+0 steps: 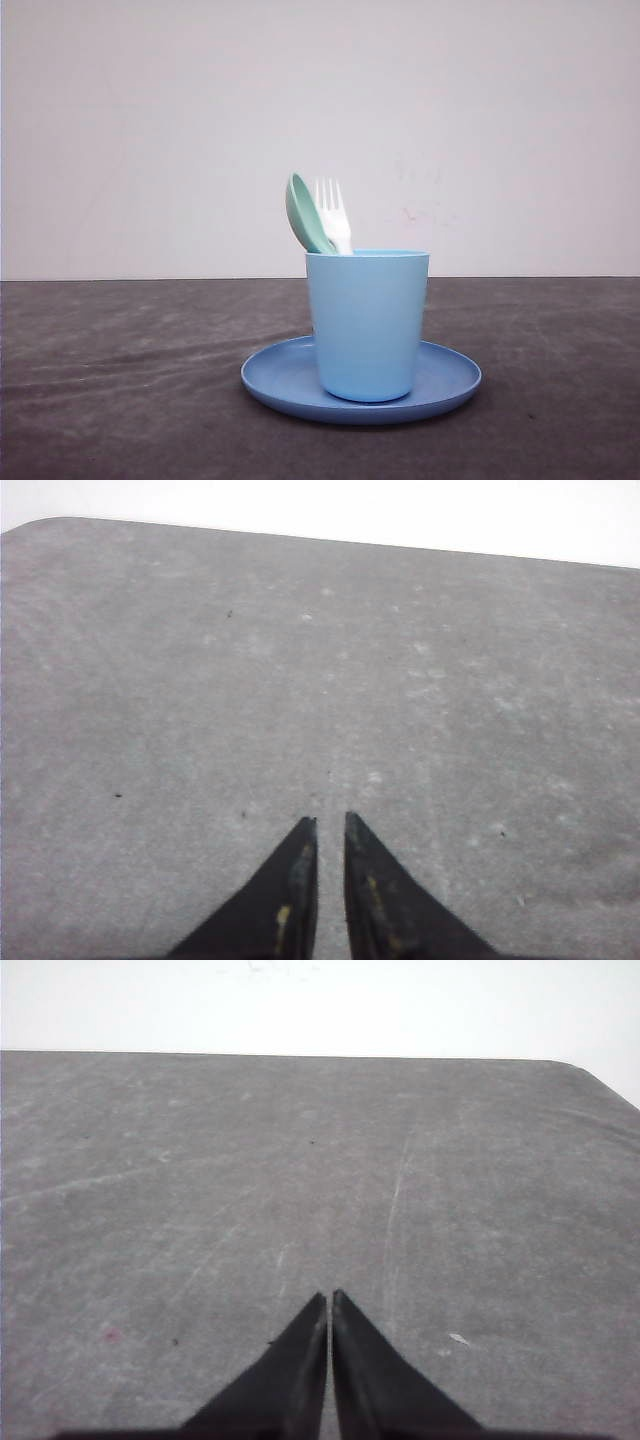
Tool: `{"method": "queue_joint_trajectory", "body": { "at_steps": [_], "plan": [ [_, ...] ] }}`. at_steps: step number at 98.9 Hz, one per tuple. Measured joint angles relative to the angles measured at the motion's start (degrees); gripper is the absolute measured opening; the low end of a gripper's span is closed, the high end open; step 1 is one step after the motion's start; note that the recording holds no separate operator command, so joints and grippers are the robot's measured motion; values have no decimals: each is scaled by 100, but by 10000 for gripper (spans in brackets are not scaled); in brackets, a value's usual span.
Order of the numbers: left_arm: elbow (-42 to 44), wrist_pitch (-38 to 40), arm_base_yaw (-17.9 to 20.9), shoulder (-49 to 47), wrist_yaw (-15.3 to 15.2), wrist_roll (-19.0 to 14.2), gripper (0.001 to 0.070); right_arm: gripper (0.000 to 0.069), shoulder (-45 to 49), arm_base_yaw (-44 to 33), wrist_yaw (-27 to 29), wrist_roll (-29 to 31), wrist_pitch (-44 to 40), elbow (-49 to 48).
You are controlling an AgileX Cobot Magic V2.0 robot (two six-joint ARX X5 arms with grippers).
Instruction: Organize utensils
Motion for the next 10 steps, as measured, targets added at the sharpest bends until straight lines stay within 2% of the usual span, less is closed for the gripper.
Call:
{"method": "queue_joint_trajectory", "body": {
  "at_steps": [10],
  "plan": [
    [0, 0, 0, 0, 0, 0, 25, 7, 0, 0, 0, 0, 0, 0]
  ]
}}
